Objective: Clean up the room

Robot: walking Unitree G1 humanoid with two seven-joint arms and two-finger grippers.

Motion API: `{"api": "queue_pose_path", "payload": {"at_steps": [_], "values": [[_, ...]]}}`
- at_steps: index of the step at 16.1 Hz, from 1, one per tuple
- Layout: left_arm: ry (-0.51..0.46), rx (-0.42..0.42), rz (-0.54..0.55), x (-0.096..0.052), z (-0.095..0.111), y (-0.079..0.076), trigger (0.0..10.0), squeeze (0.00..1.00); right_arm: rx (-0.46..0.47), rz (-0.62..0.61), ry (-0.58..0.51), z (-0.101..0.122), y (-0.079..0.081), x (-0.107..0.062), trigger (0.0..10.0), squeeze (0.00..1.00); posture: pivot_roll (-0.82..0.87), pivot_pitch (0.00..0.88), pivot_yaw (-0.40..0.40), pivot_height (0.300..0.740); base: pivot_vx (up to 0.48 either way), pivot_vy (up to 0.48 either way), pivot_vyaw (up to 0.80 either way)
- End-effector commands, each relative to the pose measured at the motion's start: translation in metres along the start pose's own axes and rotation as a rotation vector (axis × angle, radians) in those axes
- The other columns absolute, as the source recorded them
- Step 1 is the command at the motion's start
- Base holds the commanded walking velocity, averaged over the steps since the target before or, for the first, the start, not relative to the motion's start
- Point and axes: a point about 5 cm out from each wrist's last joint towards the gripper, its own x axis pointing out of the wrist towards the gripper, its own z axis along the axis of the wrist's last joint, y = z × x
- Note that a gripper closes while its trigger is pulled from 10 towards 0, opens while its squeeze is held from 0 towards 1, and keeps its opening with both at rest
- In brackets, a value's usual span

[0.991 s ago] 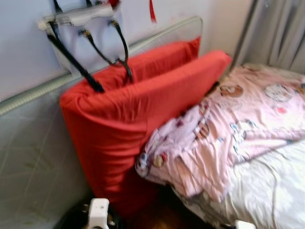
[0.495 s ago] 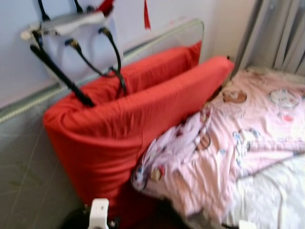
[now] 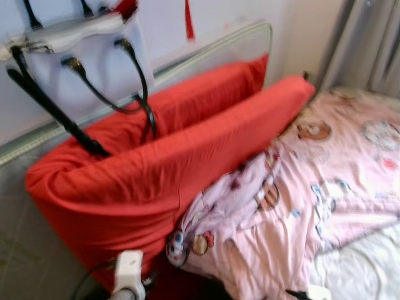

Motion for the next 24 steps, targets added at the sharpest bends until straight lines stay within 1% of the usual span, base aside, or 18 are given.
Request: {"api": "queue_pose_path", "payload": {"at_steps": [1,3,5,6,7,8,9,10,11,13,16,18,19,21,22,24], "values": [[-0.069,-0.006,0.014,0.002,0.015,0.009,10.0,0.00,0.014,0.027,-0.038,0.003,0.008,0.001,10.0,0.00,-0.08,0.000,0.023,0.740,0.000,0.000,0.00],[-0.140,-0.015,0.007,0.004,0.028,0.009,10.0,0.00,0.039,0.036,-0.083,0.005,0.009,0.000,10.0,0.00,-0.07,0.000,0.026,0.740,0.000,0.000,0.00],[-0.196,-0.014,-0.003,0.003,0.035,0.010,10.0,0.00,0.043,0.046,-0.128,0.008,0.010,-0.001,10.0,0.00,-0.08,0.000,0.029,0.740,0.000,0.000,0.00],[-0.232,-0.009,-0.015,0.001,0.038,0.010,10.0,0.00,0.039,0.058,-0.196,0.021,0.014,0.001,10.0,0.00,-0.08,0.000,0.030,0.740,0.000,0.000,0.00],[-0.261,-0.001,-0.033,0.000,0.039,0.008,10.0,0.00,0.023,0.089,-0.359,0.064,0.027,0.007,10.0,0.00,-0.08,0.000,0.030,0.740,0.000,0.000,0.00],[-0.288,0.006,-0.044,-0.002,0.039,0.006,10.0,0.00,0.008,0.101,-0.456,0.087,0.032,0.007,10.0,0.00,-0.09,0.000,0.032,0.740,0.000,0.000,0.00],[-0.319,0.002,-0.047,-0.004,0.041,0.006,10.0,0.00,-0.001,0.100,-0.510,0.094,0.032,0.005,10.0,0.00,-0.09,0.000,0.031,0.740,0.000,0.000,0.00],[-0.332,-0.003,-0.048,-0.005,0.042,0.006,10.0,0.00,-0.002,0.101,-0.531,0.097,0.032,0.003,10.0,0.00,-0.09,0.000,0.031,0.740,0.000,0.000,0.00],[-0.364,0.000,-0.059,-0.008,0.044,0.004,10.0,0.00,-0.010,0.106,-0.591,0.102,0.034,-0.001,10.0,0.00,-0.08,0.000,0.029,0.740,0.000,0.000,0.00],[-0.401,-0.014,-0.038,-0.012,0.046,0.009,10.0,0.00,-0.022,0.130,-0.629,0.103,0.039,-0.004,10.0,0.00,-0.08,0.000,0.026,0.740,0.000,0.000,0.00],[-0.445,-0.015,-0.008,-0.017,0.051,0.014,10.0,0.00,-0.031,0.143,-0.651,0.103,0.043,-0.007,10.0,0.00,-0.07,0.000,0.016,0.740,0.000,0.000,0.00],[-0.466,-0.026,0.008,-0.016,0.059,0.015,10.0,0.00,-0.029,0.133,-0.654,0.105,0.043,-0.008,10.0,0.00,-0.07,0.000,0.016,0.740,0.000,0.000,0.00],[-0.475,-0.022,0.008,-0.015,0.064,0.014,10.0,0.00,-0.026,0.113,-0.629,0.105,0.043,-0.006,10.0,0.00,-0.07,0.000,0.018,0.740,0.000,0.000,0.00],[-0.487,-0.028,0.008,-0.013,0.070,0.013,10.0,0.00,-0.022,0.121,-0.617,0.104,0.044,-0.005,10.0,0.00,-0.07,0.000,0.021,0.725,0.000,0.000,0.00],[-0.496,-0.031,0.009,-0.012,0.075,0.012,10.0,0.00,-0.025,0.121,-0.622,0.102,0.045,-0.006,10.0,0.00,-0.07,0.000,0.024,0.706,0.000,0.000,0.00],[-0.501,-0.022,-0.008,-0.012,0.077,0.010,10.0,0.00,-0.022,0.115,-0.621,0.100,0.044,-0.007,10.0,0.00,-0.07,0.000,0.026,0.702,0.000,0.000,0.00]]}}
